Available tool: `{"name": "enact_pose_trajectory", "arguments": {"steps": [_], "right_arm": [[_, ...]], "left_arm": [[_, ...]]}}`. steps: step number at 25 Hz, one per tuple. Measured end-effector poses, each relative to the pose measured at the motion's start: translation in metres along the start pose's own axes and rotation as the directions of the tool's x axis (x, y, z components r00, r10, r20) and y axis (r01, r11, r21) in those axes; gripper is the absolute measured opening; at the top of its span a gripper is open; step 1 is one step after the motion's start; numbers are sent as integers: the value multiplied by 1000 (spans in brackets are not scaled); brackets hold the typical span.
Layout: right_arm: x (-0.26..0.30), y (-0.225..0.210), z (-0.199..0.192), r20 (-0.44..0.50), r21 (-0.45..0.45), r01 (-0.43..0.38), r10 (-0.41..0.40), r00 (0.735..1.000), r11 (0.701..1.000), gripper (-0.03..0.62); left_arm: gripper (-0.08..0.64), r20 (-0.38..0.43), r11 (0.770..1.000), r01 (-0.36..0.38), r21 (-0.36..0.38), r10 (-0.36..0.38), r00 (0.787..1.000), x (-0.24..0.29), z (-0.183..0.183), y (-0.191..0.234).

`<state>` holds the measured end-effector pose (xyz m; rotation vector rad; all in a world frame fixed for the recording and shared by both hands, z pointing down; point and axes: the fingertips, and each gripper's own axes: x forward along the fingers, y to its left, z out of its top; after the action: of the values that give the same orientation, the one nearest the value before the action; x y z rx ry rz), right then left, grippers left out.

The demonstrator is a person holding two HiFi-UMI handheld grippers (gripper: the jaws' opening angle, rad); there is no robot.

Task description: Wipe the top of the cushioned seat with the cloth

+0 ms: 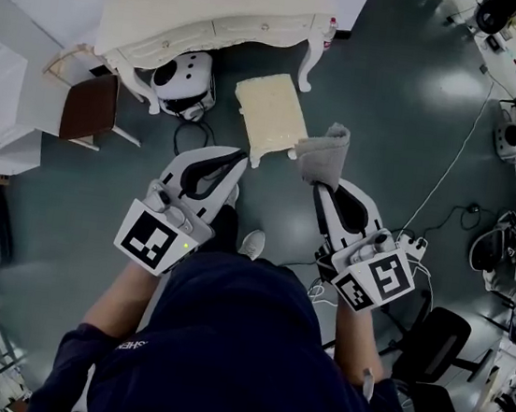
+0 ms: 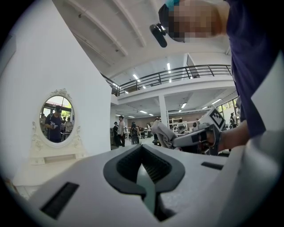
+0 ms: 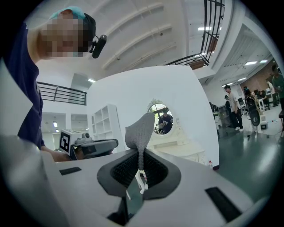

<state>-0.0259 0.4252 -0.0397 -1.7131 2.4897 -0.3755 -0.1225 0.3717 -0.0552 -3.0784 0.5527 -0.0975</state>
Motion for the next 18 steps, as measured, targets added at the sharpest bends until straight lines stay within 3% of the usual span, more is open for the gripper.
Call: {"name": "enact_pose_trajectory", "arguments": {"steps": [9,18], "right_arm": [[20,-15,-7,-34,-2,1,-1,999,1000,38],[83,-39,-18,-84,27,-3,6,996,1000,38]], "left_arm": [[8,4,1000,1,-22,-1,1000,16,-11,20],[6,-31,998,-2,-61,0,1000,40,-32,82]]}}
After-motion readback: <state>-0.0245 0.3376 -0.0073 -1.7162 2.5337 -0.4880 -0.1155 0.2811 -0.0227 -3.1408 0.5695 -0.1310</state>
